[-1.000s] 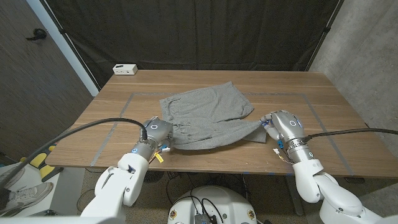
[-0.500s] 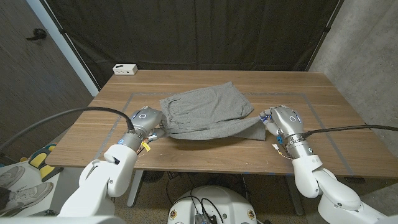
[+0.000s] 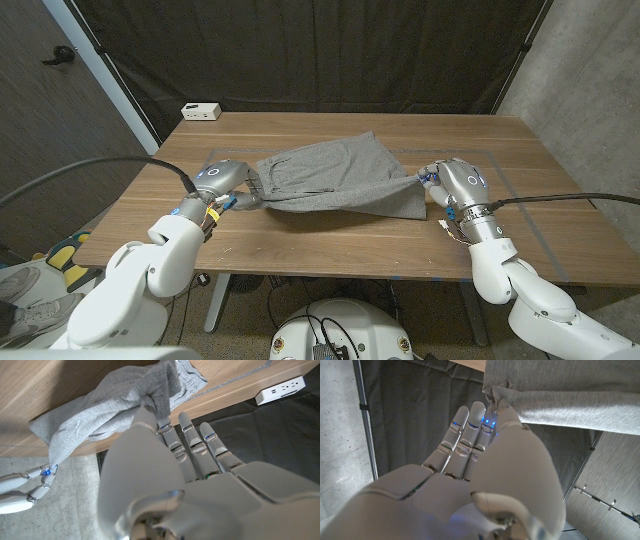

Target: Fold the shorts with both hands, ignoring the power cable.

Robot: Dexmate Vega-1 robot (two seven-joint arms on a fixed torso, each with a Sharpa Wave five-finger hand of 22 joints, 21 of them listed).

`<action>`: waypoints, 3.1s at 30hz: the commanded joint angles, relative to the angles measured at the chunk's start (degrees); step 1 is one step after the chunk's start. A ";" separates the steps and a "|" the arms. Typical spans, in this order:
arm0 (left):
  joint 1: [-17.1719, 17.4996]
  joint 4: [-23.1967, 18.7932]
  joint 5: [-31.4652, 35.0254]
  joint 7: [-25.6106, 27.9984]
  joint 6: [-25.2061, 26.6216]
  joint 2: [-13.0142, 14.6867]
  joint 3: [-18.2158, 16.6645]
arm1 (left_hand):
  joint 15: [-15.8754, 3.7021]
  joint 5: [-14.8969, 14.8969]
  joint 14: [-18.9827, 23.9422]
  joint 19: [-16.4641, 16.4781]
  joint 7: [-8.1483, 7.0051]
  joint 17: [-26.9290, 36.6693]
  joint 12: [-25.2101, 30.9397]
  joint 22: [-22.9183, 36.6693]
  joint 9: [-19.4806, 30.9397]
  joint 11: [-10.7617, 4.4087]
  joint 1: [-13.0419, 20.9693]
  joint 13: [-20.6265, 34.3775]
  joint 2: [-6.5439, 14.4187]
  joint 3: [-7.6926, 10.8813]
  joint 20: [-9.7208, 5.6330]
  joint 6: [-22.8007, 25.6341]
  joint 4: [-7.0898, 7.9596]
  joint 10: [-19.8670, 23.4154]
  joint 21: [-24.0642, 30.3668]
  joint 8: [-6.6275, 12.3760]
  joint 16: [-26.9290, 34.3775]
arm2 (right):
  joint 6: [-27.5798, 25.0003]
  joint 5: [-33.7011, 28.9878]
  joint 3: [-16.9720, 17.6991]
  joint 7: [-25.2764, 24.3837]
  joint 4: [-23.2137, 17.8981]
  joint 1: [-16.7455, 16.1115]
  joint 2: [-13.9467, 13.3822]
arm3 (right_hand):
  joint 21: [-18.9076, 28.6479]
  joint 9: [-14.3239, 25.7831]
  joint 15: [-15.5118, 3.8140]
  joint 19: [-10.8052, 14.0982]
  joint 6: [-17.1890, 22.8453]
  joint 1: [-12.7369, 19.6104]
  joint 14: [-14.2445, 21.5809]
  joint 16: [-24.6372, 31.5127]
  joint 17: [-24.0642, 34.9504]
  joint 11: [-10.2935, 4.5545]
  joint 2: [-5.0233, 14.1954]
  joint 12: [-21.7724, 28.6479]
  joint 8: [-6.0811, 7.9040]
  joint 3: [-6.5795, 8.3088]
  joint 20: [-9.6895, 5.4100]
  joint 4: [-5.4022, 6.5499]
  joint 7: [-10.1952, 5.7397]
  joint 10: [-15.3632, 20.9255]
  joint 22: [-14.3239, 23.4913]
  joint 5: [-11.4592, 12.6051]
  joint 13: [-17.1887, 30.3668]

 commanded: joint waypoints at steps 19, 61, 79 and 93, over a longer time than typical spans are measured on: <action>-4.11 1.66 -21.63 -2.73 -1.31 0.75 -10.00 | -8.30 0.66 -0.36 -0.58 3.75 -0.43 6.02 -0.27 7.90 0.64 -0.19 13.88 0.41 4.45 0.24 2.65 1.23 -0.39 1.10 1.53 -0.25 | 10.20 2.61 -3.74 2.95 8.49 15.53 3.46 | 1.84 -0.06 -5.21 -0.48 0.43 1.06 0.85 -0.47 0.02 -0.74 0.22 -0.09 -0.02 -0.49 -2.46 -0.15 0.27 1.48 -0.55 0.76 9.34; -42.25 12.43 -40.10 -3.00 21.05 23.79 16.38 | -8.39 0.56 -1.11 -1.46 3.56 -1.02 7.70 -0.67 9.90 0.17 -2.35 14.55 -0.43 8.59 0.36 1.89 1.20 -1.70 2.22 2.33 -0.19 | 17.43 6.74 -14.38 5.99 30.19 39.22 12.86 | 4.25 -0.29 -5.16 -1.03 0.80 1.30 1.33 -0.74 0.20 -0.74 0.19 -0.46 -0.07 -0.78 -2.29 -0.25 0.28 1.96 -1.23 1.07 9.42; -56.59 14.85 -37.39 -1.90 26.22 24.38 32.22 | -8.48 0.14 -1.20 -1.53 2.93 -0.49 7.78 -0.74 9.29 -0.36 -2.97 13.88 -0.88 9.63 0.41 1.73 1.11 -2.20 2.83 1.91 0.34 | 20.28 8.21 -17.79 6.30 36.76 45.23 15.38 | 5.31 -0.38 -5.20 -1.39 0.80 1.42 1.42 -0.91 0.15 -0.53 0.16 -0.75 -0.14 -0.91 -2.32 -0.30 0.48 2.17 -1.45 1.21 9.29; -60.24 17.76 -35.20 -0.82 28.19 22.75 36.99 | -8.55 -0.22 -1.50 -1.46 2.46 0.21 7.61 -0.75 8.51 -0.80 -3.42 13.16 -1.01 9.98 0.31 1.74 1.15 -2.60 3.38 1.47 0.70 | 21.22 8.03 -21.53 6.74 44.03 51.25 19.00 | 6.06 -0.45 -5.20 -1.55 0.89 1.43 1.58 -1.04 -0.11 -0.42 0.13 -0.98 -0.18 -1.07 -2.26 -0.30 0.52 2.35 -1.57 1.22 9.16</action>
